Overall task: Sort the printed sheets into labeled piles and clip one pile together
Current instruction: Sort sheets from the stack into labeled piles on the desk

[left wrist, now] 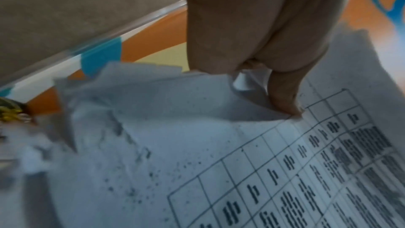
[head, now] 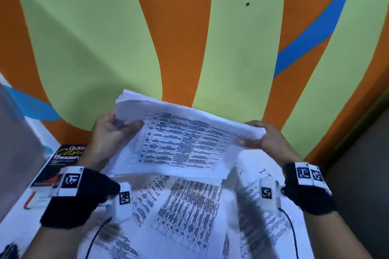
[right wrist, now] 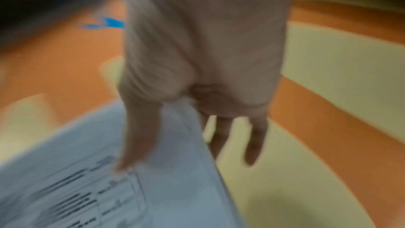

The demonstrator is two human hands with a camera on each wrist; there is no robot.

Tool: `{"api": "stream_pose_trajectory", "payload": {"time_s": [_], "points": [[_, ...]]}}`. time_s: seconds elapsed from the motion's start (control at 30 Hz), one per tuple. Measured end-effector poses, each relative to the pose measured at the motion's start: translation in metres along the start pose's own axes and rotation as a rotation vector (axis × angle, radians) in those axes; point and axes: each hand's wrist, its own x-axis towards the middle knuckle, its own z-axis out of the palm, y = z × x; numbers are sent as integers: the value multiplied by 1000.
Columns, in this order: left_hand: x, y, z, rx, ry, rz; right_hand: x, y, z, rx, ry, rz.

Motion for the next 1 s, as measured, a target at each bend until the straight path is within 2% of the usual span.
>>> {"api": "stream_pose_trajectory", "payload": {"time_s": [0.07,0.1,0.13,0.2,0.33,0.43,0.53,0.7,0.8,0.9,1.0], "points": [[-5,-14,-4,-18,3,-12,-11,28,19,398,8,88],[-8,-21,-3,6,21,-13,-15,34,30,523,18,109],[-11,-26,-1,40,47,-10,-19,36,40,546,49,126],[-19,-33,4,85,104,-1,-25,31,52,492,118,110],[-36,-49,6,124,176,5,-26,31,63,402,284,-23],[-52,-74,10,57,185,-95,-27,55,74,331,281,-19],[-66,-105,11,4,214,-225,-34,76,85,194,291,52],[-69,-104,15,123,334,-183,-38,78,93,189,354,50],[-69,-96,13,-1,284,-190,-36,79,89,244,347,22],[-68,-114,9,-8,246,-211,-36,84,91,224,313,36],[-63,-111,13,2,308,-191,-32,81,96,179,384,33]]}}
